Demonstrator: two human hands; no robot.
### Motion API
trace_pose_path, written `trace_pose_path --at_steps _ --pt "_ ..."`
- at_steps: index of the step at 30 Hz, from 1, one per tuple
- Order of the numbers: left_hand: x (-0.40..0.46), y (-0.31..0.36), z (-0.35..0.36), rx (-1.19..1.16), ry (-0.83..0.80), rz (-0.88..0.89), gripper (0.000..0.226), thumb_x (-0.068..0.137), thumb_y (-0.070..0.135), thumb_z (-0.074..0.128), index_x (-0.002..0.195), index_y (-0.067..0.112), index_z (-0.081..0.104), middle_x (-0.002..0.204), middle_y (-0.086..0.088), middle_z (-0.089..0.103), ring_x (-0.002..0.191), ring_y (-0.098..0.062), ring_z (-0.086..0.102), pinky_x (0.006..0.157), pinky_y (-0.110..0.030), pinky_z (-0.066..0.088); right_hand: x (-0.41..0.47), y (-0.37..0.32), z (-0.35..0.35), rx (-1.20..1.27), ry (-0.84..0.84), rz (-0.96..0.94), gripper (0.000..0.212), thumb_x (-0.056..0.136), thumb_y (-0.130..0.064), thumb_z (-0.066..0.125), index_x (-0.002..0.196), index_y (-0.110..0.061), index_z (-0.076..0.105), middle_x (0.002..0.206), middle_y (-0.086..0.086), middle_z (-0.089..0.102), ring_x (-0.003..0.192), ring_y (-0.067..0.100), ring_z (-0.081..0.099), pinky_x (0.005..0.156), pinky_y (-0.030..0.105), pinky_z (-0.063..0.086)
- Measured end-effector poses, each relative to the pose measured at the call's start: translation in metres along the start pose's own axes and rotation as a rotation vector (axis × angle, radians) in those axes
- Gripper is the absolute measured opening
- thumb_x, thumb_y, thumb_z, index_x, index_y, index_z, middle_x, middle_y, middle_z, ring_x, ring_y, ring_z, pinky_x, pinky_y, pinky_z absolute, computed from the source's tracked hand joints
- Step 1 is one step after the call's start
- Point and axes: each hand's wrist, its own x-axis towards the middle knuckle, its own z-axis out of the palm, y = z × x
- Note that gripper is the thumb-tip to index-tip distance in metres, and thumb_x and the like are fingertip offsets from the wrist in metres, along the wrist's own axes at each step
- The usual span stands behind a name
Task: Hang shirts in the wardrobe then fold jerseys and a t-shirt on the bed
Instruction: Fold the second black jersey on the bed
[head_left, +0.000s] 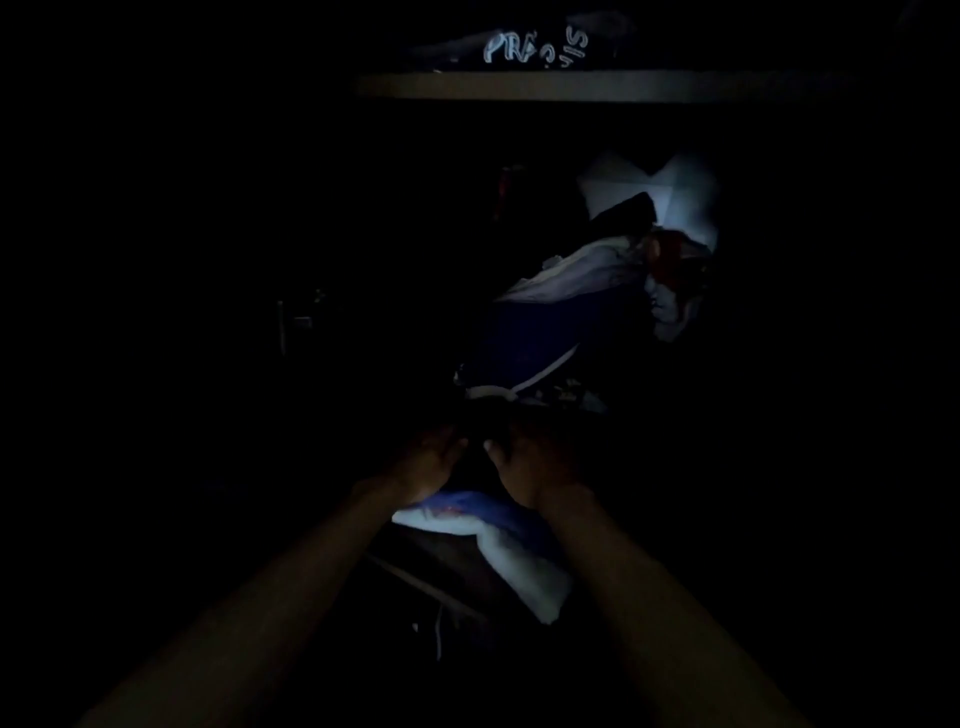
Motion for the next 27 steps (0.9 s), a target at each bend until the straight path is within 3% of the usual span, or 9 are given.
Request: trace_pose_path --at_steps 5,9,12,16,21,27 --pt "-0.097 -0.003 -0.009 0.051 0.126 -0.122 0.048 0.105 0.032 0.047 0.15 0.014 0.043 0.156 -0.006 0.043 0.143 -0.02 0.04 0.115 -0.022 0.025 -0.057 -0.026 0.0 -0.059 -0.128 -0.241 0.079 0.092 -0.056 0.055 0.152 -0.01 0.035 0.154 0.017 0.038 0.142 0.034 0.035 0.118 0.042 0.024" --pt "-0.192 0.009 -0.013 0.128 0.259 -0.205 0.052 0.103 0.038 0.05 0.151 0.019 0.042 0.156 -0.002 0.044 0.143 -0.018 0.041 0.117 -0.027 0.03 -0.104 -0.046 0.001 -0.007 -0.291 -0.502 0.064 0.094 -0.052 0.054 0.147 -0.016 0.046 0.149 0.01 0.046 0.137 0.034 0.043 0.111 0.041 0.037" --pt "-0.279 0.022 -0.007 0.223 0.354 -0.301 0.051 0.104 0.043 0.045 0.15 0.022 0.042 0.154 0.001 0.045 0.142 -0.018 0.042 0.117 -0.036 0.035 -0.151 -0.071 0.013 -0.043 -0.394 -0.669 0.062 0.097 -0.05 0.053 0.147 -0.014 0.043 0.149 0.009 0.046 0.136 0.03 0.044 0.106 0.041 0.041" --pt "-0.413 0.034 0.004 0.249 0.379 -0.475 0.048 0.104 0.042 0.043 0.148 0.021 0.043 0.151 -0.002 0.048 0.138 -0.023 0.046 0.111 -0.04 0.04 -0.25 -0.126 0.047 -0.099 -0.659 -0.905 0.053 0.1 -0.048 0.051 0.142 -0.015 0.046 0.14 0.008 0.053 0.124 0.029 0.054 0.093 0.036 0.045" --pt "-0.599 0.037 0.037 0.299 0.355 -0.847 0.043 0.104 0.047 0.039 0.139 0.024 0.048 0.139 -0.001 0.055 0.127 -0.025 0.055 0.101 -0.045 0.046 -0.388 -0.221 0.103 -0.27 -0.795 -1.213 0.055 0.094 -0.06 0.051 0.132 -0.02 0.053 0.126 0.003 0.061 0.111 0.025 0.062 0.08 0.033 0.046" --pt "-0.832 0.047 0.085 0.195 0.473 -1.377 0.045 0.104 0.052 0.035 0.136 0.024 0.048 0.141 -0.001 0.056 0.125 -0.025 0.057 0.098 -0.039 0.048 -0.547 -0.345 0.134 -0.357 -0.883 -1.568 0.054 0.097 -0.057 0.047 0.133 -0.016 0.049 0.131 0.011 0.059 0.119 0.032 0.059 0.093 0.045 0.051"
